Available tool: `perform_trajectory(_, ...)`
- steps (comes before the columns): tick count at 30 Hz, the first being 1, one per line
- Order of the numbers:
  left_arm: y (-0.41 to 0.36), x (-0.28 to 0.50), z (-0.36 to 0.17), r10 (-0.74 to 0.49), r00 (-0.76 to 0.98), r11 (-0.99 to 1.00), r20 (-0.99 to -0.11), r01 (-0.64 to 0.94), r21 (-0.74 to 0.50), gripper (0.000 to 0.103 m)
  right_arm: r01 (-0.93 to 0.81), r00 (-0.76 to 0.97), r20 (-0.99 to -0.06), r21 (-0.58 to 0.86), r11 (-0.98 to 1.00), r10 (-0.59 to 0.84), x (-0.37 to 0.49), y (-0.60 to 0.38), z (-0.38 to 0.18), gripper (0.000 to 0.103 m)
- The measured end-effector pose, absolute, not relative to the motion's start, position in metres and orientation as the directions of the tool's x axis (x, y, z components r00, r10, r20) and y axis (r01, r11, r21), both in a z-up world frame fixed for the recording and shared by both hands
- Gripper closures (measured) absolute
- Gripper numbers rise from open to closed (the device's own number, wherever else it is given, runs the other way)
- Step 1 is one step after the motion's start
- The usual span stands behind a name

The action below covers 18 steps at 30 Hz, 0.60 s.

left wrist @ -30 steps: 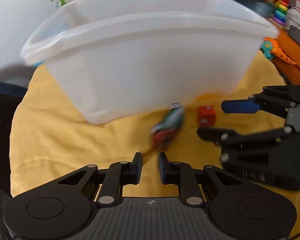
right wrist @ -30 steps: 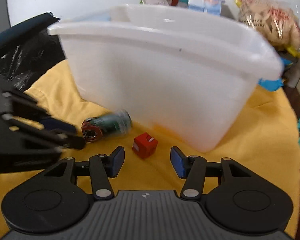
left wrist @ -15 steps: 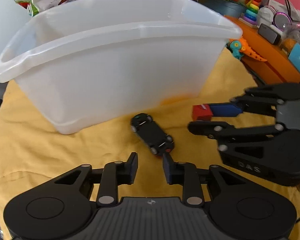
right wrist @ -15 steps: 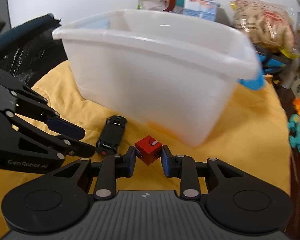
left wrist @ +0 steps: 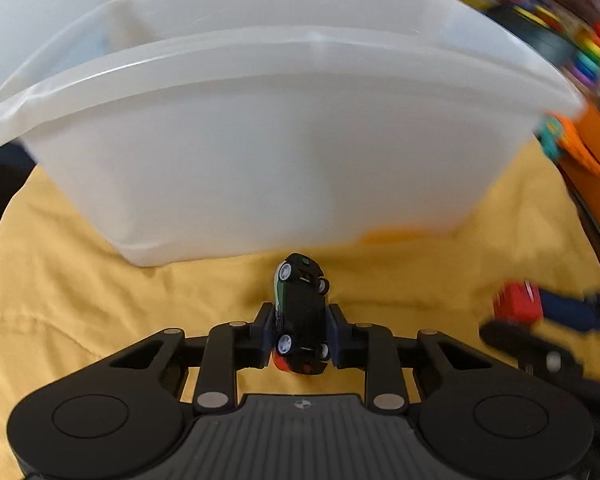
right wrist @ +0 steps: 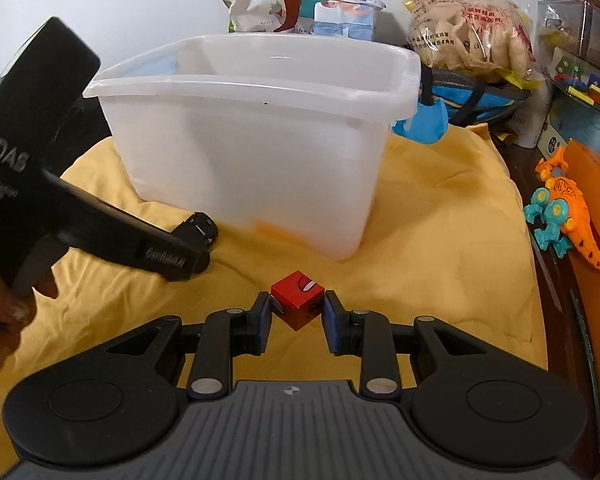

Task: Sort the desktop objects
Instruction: 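Grasp the red cube with the right gripper while the left grasps the black car, then carry the red cube and black car over the bin and release both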

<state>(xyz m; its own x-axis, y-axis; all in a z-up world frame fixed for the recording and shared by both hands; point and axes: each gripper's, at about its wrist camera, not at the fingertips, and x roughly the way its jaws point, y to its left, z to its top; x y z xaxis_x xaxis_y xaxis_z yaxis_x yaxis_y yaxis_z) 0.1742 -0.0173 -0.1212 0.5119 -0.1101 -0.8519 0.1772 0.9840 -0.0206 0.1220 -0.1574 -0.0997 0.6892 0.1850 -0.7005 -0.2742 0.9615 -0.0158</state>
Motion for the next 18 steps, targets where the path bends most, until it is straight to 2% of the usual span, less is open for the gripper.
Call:
perform_trajectory(4,-0.011,0.157,-0.105,-0.110,0.537,0.970,-0.836,0.241,0.027,0.074,-0.289,0.695,-0.694,-0.028,0.957,0.190,0.119,-0.155,-0.096,0.072)
perform_trajectory(9,-0.001,0.121,-0.050,-0.146,0.626,0.946,-0.766,0.315,0.077,0.073,-0.302,0.696,-0.692,-0.040,0.952,0.192,0.120,-0.148,-0.077,0.073)
perform_trajectory(13,-0.004,0.113,-0.006,-0.161,0.706,0.944,-0.689,0.314,0.101,0.073,-0.317,0.708,-0.680,-0.062,0.946,0.193,0.120,-0.143,-0.041,0.073)
perform_trajectory(18,-0.001,0.126,0.041,-0.183,0.773,0.949,-0.608,0.300,0.095,0.073,-0.332,0.750,-0.617,-0.038,0.943,0.239,0.126,-0.140,0.010,0.073)
